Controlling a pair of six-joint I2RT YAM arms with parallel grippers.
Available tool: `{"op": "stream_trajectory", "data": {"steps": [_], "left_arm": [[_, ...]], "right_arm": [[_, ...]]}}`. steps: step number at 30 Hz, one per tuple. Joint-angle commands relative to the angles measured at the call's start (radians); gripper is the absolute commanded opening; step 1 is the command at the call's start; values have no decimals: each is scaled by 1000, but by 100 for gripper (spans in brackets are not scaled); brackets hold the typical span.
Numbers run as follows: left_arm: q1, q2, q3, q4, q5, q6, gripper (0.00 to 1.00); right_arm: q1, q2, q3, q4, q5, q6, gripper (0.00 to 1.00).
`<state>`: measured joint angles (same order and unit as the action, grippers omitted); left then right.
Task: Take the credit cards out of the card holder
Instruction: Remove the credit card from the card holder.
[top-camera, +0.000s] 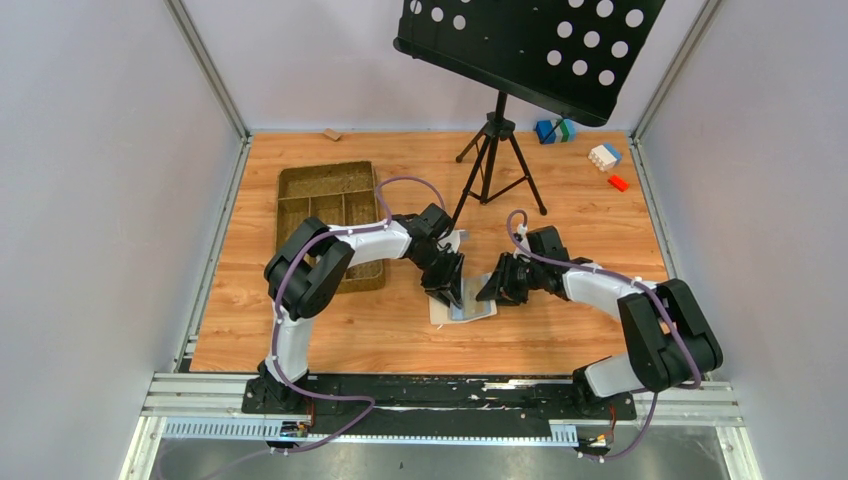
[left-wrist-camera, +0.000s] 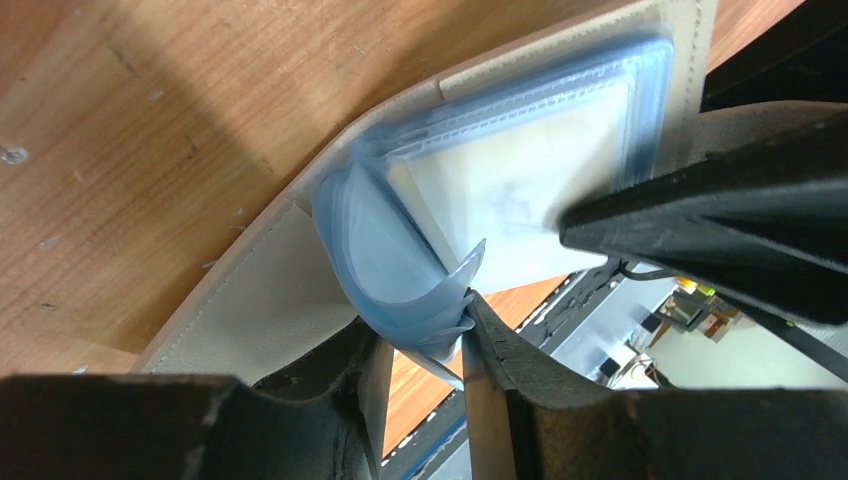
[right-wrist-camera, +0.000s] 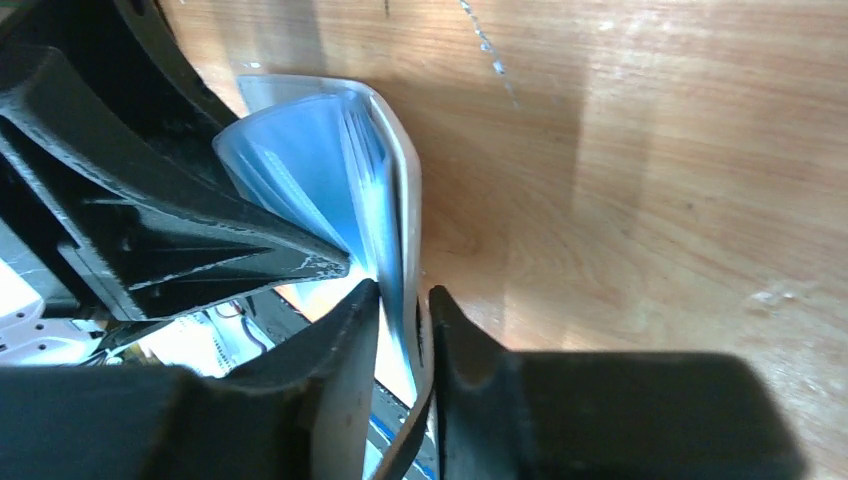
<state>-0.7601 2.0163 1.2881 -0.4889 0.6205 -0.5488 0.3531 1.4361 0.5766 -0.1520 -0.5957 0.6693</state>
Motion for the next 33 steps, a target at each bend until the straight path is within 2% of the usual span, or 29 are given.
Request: {"op": "stream_trajectory", "data": {"steps": [1,7,13,18,21,24,30,33], "left_arm": [[-15,27,-12,24,-21,0,38],[-13,-7,6,-18,-45,14,41],[1,-60,77,-247,-306,102,49],[30,-115,55,-281,-346,90,66],[37,-154,39,-271,-344,81,71],[57,-215,5,-209,-302,63,74],[112,-391,-197,196,-55,-101,93],[112,-400,-209,248,-15,-135,100]], "right_arm": [[7,5,36,-57,43,-38,21],[5,-32,51,-142,92,-67,0],[7,-104,72,-236,144,-104,0],[6,-159,88,-274,147,-106,0],[5,-175,106,-292,145,-106,0],[4,-195,131,-305,137,-101,0],[4,-242,185,-310,96,-84,0],[2,-264,214,-302,68,-69,0]]}}
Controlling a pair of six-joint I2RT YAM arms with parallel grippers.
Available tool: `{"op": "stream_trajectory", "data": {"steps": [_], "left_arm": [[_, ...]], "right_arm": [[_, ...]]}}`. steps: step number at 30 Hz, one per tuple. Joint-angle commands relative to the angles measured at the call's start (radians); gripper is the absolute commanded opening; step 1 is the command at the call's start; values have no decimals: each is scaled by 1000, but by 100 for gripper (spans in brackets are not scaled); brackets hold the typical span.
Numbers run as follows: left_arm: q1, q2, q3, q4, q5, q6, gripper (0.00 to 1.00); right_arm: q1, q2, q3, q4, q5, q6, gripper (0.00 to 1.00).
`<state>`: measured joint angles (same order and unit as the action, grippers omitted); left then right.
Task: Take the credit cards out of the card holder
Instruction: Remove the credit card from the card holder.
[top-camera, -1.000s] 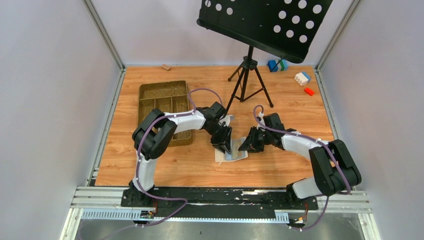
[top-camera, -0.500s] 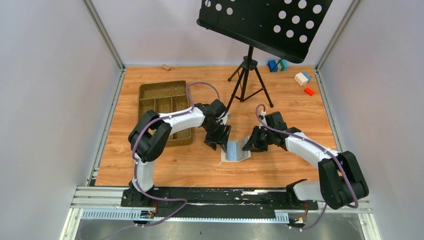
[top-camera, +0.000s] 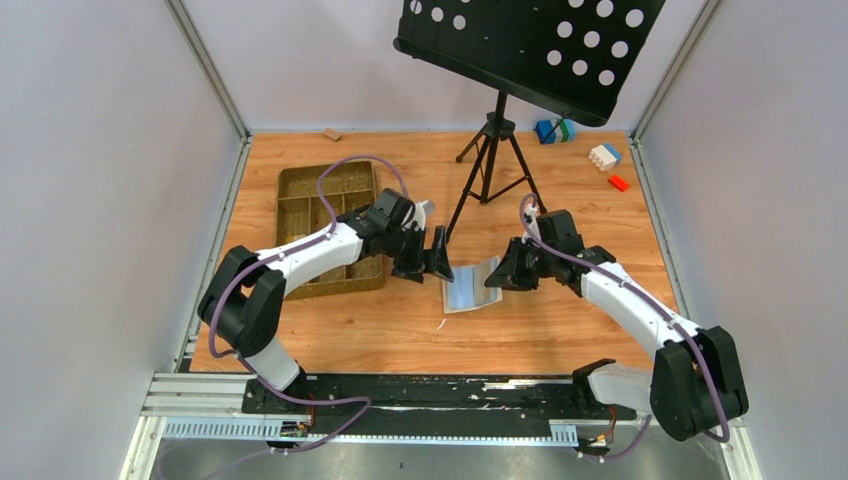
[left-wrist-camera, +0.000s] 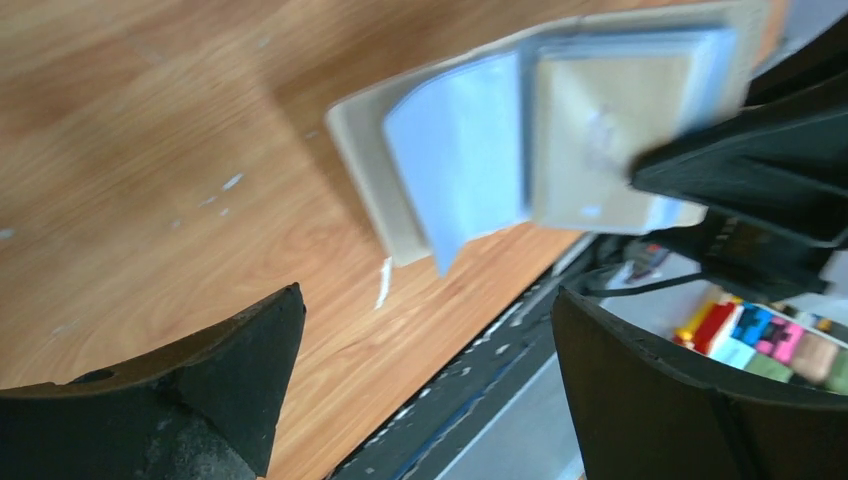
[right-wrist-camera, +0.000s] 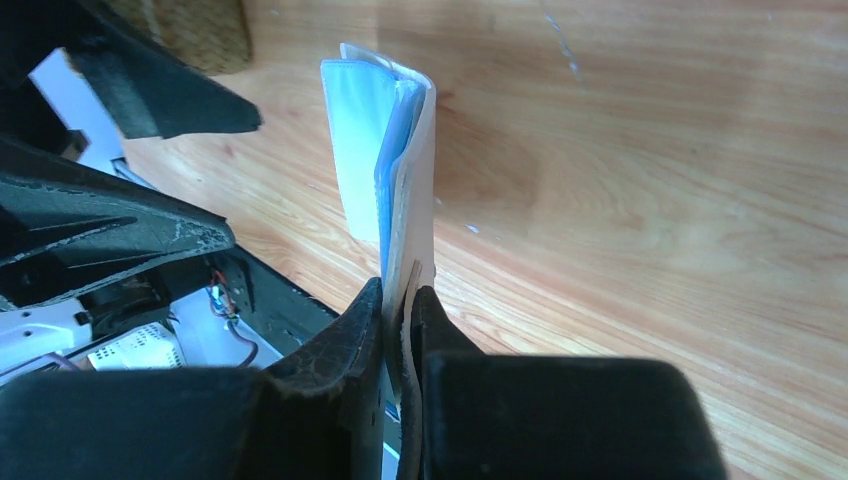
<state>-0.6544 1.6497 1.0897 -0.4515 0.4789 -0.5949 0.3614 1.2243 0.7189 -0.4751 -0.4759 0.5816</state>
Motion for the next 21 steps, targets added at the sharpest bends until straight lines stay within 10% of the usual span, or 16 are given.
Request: {"op": "stream_trajectory", "data": {"steps": [1,16,21], "left_arm": [[6,-33,-10,206,127,-92,100],[53,-104,-130,367,188,-164,99],[53,-130,-164,477,239,-201,82]], "right_arm": [[-7,-59,77,26,-63,24,0],[-45,-167,-67,373,-277,236,0],[-66,-153,-132,514,-329,311,0]]}}
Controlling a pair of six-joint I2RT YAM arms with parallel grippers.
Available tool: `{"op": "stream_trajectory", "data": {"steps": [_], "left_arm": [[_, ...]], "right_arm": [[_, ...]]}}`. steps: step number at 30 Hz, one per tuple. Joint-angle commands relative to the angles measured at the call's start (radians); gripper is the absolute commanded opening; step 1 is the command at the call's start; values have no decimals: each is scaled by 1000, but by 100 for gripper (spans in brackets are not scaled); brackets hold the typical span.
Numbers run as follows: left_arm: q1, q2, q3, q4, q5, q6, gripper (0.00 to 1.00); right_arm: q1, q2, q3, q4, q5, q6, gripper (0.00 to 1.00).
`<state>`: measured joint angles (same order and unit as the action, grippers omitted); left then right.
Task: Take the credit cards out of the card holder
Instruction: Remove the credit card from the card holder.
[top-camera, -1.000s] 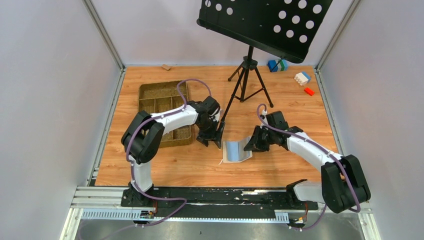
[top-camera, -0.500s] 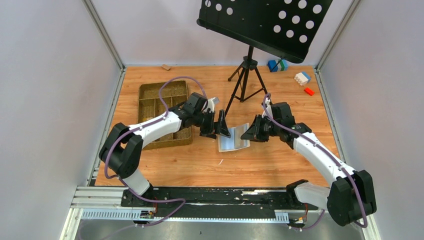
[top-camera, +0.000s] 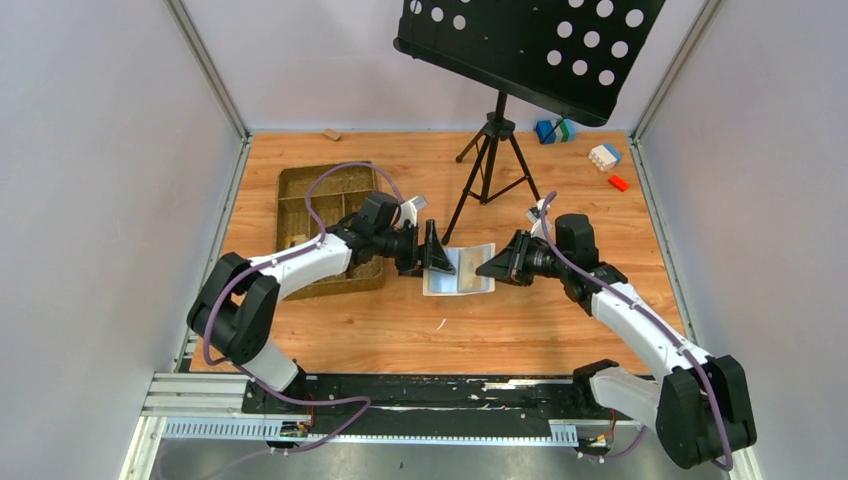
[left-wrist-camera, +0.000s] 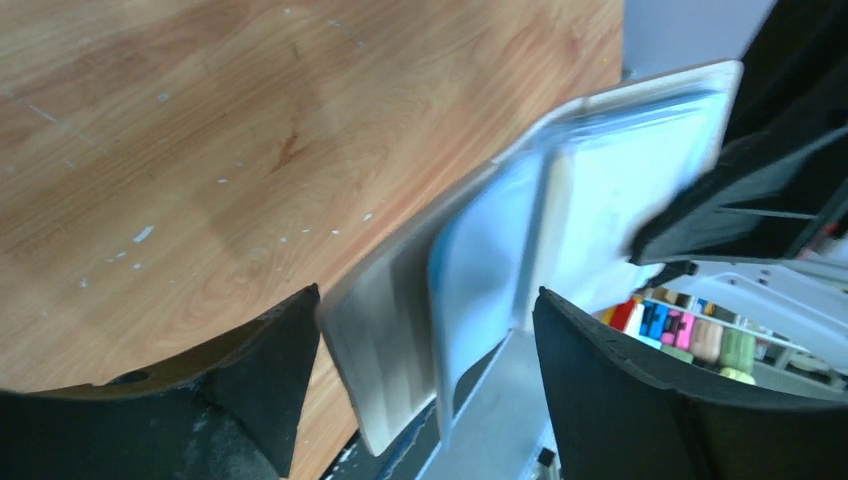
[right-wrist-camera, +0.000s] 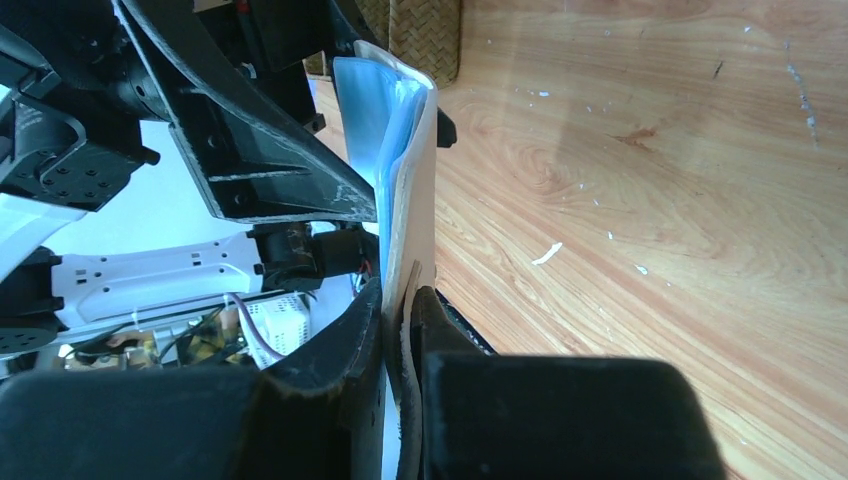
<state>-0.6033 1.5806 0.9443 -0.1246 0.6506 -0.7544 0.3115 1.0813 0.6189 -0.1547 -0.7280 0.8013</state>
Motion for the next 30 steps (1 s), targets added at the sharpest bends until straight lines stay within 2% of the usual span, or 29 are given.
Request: {"op": "stream_trajectory", "data": {"steps": [1,3,8,12,14,17,19,22,24,26,30], "left_arm": [[3,-68,-28,179,76,-53,75],[4,-89,-41,214,81,-67,62],[4,-122,-44,234,98,-74,39],[4,-144,-66,255,105,-92,19],[4,-161,-76,260,102,-97,9],[4,-184,-89,251,93,-97,0],[5,-198,-97,243,87,-94,0],[4,-216,-104,233,75,-95,0],[4,-225,-104,232,72,-100,0],[4,-232,-104,231,74,-105,0],[4,-237,-112,233,71,-116,0]], "right_arm": [[-20,-7,-39,202,-75,95,0],[-24,0,-53,218,-74,93,0],[-40,41,-122,319,-84,118,0],[-40,60,-127,333,-81,109,0],[-40,55,-122,306,-75,88,6],[-40,35,-120,279,-74,71,14],[-40,18,-120,254,-66,63,20],[-40,-11,-127,212,-51,49,49],[-40,-25,-140,210,-46,54,62],[-40,-36,-152,218,-46,58,64],[-41,-54,-159,222,-47,70,51]]}}
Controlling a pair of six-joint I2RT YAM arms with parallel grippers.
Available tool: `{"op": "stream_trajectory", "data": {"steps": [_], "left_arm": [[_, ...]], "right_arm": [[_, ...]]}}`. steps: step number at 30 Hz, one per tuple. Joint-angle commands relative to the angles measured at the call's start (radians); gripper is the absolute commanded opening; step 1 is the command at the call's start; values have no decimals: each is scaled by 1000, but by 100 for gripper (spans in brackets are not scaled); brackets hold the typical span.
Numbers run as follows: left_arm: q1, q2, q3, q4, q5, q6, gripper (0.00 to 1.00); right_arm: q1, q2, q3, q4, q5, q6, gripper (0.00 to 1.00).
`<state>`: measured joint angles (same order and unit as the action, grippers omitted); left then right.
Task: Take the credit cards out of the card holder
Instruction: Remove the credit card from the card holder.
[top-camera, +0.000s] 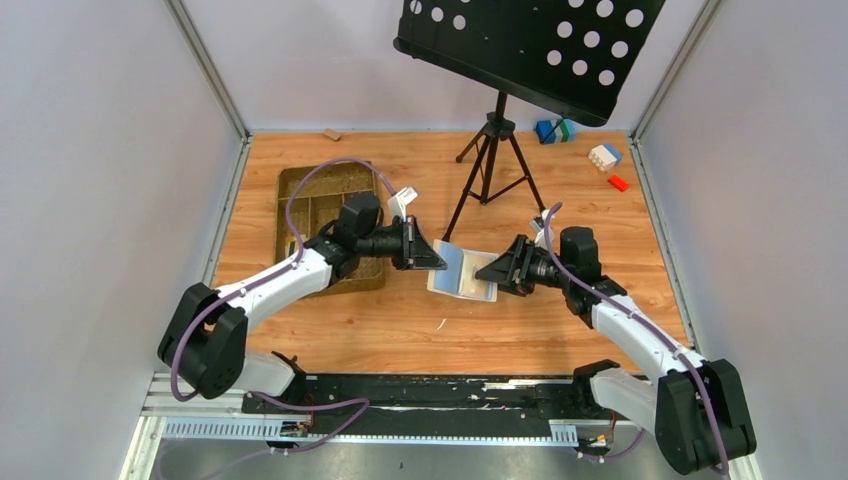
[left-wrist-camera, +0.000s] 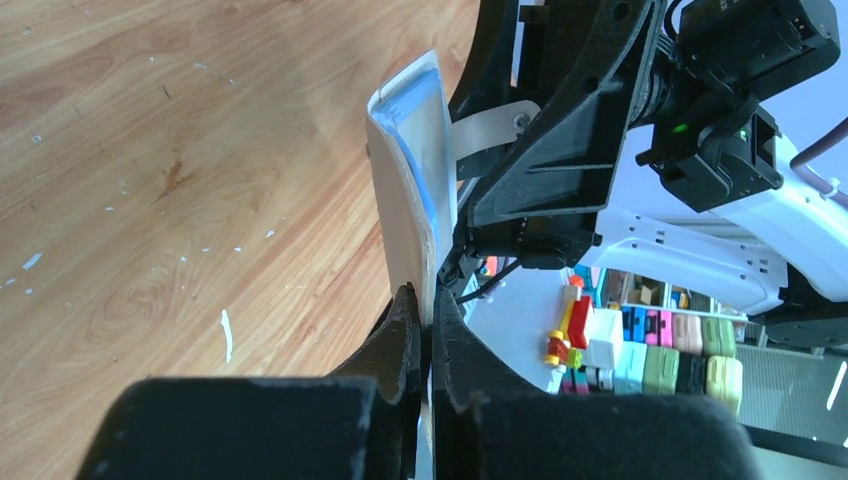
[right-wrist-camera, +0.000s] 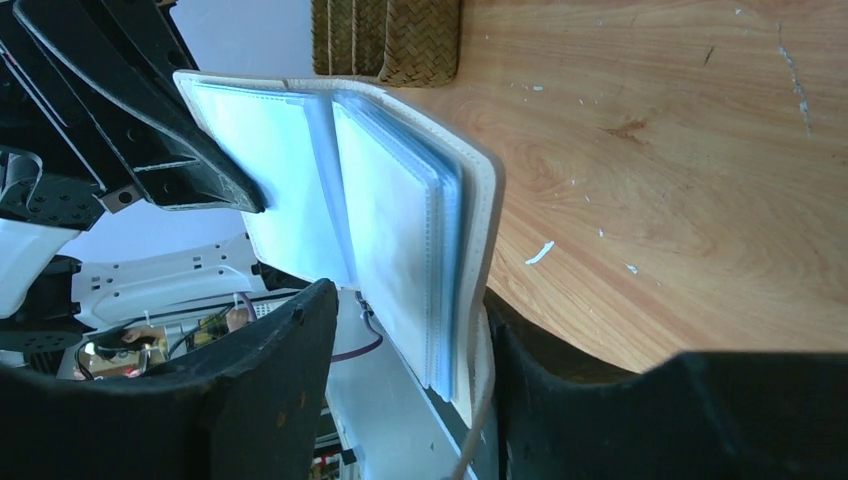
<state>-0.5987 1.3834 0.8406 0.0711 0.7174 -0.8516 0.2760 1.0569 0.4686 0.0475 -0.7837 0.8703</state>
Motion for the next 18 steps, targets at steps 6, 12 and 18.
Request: {"op": "stream_trajectory", "data": {"steps": [6,12,18], "left_arm": [[-1,-26,-8,92,18,-67,0],[0,5,19,-12,-12,-34,0],[-1,30,30,-22,-15,-29,0]], "right_arm": [[-4,-26,-3,-9,18,-8,63],[-4,-39,26,-7,13,18,45],[-4,-54,65,-39,24,18,29]]}}
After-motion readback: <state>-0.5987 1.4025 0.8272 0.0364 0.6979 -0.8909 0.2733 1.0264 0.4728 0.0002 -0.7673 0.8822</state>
